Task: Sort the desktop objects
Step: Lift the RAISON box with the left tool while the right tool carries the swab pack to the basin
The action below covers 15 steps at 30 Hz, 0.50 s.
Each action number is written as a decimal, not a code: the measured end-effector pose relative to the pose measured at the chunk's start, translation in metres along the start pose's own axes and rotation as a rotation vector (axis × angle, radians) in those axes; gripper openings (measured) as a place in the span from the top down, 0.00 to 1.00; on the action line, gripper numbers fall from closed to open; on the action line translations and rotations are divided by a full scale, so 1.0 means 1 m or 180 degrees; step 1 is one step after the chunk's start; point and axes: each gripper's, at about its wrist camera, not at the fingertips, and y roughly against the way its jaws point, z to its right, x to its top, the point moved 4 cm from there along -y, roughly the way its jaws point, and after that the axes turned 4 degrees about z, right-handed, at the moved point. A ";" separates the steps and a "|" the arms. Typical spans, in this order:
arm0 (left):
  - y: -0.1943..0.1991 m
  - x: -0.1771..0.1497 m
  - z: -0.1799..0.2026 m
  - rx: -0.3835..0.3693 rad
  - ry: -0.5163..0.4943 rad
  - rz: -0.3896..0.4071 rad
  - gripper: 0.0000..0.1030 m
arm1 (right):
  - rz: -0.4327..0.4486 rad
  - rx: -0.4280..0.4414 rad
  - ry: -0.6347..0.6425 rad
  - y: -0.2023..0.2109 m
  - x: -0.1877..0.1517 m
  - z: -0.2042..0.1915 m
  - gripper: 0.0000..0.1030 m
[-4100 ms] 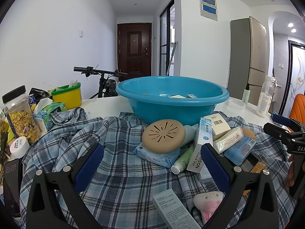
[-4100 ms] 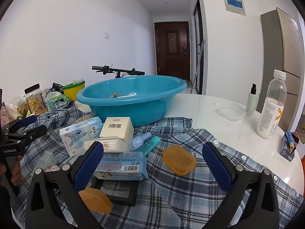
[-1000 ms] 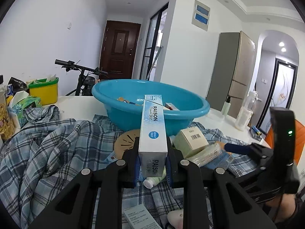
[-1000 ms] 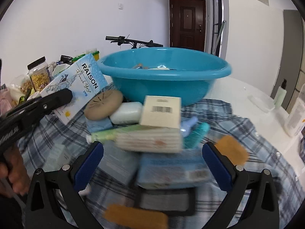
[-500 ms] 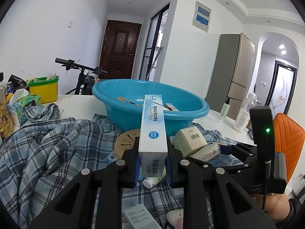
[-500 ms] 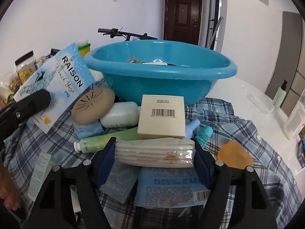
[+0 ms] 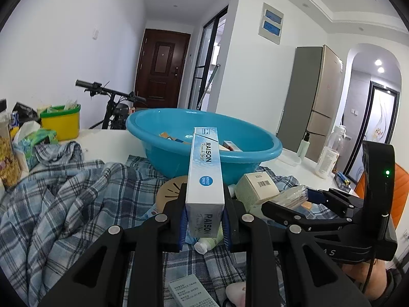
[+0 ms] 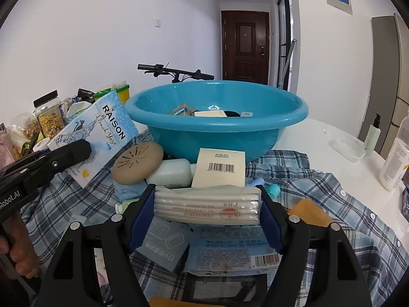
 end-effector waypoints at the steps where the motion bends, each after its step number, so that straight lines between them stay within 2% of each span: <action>1: 0.000 0.001 0.002 0.0020 -0.0049 0.0014 0.77 | -0.0002 0.0007 -0.0004 -0.001 0.000 0.001 0.29; 7: 0.005 0.020 -0.002 0.0133 -0.0078 0.0155 0.77 | -0.0011 0.0086 -0.0059 -0.003 -0.001 0.005 0.29; 13: 0.007 0.065 -0.001 0.0184 -0.0117 0.0349 0.77 | -0.0043 0.0136 -0.0057 -0.006 -0.002 0.004 0.29; 15: 0.000 0.080 0.004 0.0153 -0.0177 0.0325 0.77 | -0.0043 0.0138 -0.0056 -0.006 -0.002 0.004 0.29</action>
